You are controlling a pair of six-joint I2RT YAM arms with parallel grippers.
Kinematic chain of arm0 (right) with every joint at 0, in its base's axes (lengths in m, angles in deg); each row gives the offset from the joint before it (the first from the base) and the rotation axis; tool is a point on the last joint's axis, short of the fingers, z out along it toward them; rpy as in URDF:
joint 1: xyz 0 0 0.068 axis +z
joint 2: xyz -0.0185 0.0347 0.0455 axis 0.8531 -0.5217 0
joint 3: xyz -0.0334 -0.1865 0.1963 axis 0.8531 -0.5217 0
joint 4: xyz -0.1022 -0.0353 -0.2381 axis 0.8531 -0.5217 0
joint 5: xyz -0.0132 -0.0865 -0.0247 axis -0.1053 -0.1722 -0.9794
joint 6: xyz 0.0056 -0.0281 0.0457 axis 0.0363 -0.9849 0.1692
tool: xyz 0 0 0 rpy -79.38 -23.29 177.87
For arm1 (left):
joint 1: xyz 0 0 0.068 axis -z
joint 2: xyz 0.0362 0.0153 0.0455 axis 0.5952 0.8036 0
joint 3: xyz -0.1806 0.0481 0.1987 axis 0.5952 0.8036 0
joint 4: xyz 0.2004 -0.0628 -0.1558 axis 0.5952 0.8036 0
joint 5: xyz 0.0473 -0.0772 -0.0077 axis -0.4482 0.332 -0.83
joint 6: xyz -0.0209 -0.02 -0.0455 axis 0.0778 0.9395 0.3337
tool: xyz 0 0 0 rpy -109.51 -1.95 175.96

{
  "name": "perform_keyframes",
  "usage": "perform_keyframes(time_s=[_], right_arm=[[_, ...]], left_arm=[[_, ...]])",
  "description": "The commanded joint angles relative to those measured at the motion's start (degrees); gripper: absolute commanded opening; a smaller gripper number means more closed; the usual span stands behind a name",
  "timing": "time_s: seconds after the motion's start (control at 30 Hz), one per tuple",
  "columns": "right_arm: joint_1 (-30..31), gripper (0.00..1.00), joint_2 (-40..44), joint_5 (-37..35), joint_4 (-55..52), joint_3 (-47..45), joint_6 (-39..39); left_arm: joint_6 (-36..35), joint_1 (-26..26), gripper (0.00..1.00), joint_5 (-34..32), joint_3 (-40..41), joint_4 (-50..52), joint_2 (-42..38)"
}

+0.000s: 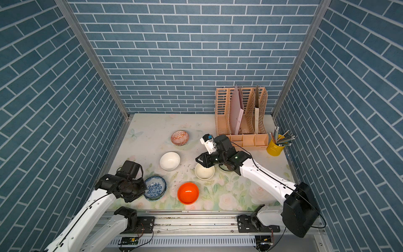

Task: Stack the bowls
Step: Place the bowl on the bowl.

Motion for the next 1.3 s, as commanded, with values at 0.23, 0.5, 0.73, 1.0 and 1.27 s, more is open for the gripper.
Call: perform_keyframes(time_s=[0.23, 0.5, 0.73, 1.0, 1.27], right_arm=[[-0.08, 0.34, 1.24, -1.34, 0.29, -0.80, -1.53], [-0.07, 0.34, 1.37, -1.19, 0.58, -1.06, -1.47], [-0.02, 0.34, 0.88, -0.77, 0.75, -1.11, -1.45], [-0.03, 0.34, 0.77, -0.84, 0.77, -1.19, -1.45], [0.02, 0.34, 0.81, -0.58, 0.75, -1.00, -1.36]], left_arm=[[-1.77, -1.48, 0.00, 4.58, 2.96, -4.33, -1.56], [-1.42, -2.24, 0.00, 6.45, 5.42, -6.62, -2.86], [-0.89, -2.72, 0.00, 6.97, 6.29, -7.02, -4.34], [-1.78, -2.82, 0.00, 7.51, 6.08, -6.46, -3.20], [-2.64, -2.90, 0.15, 6.51, 4.98, -4.40, -3.28]])
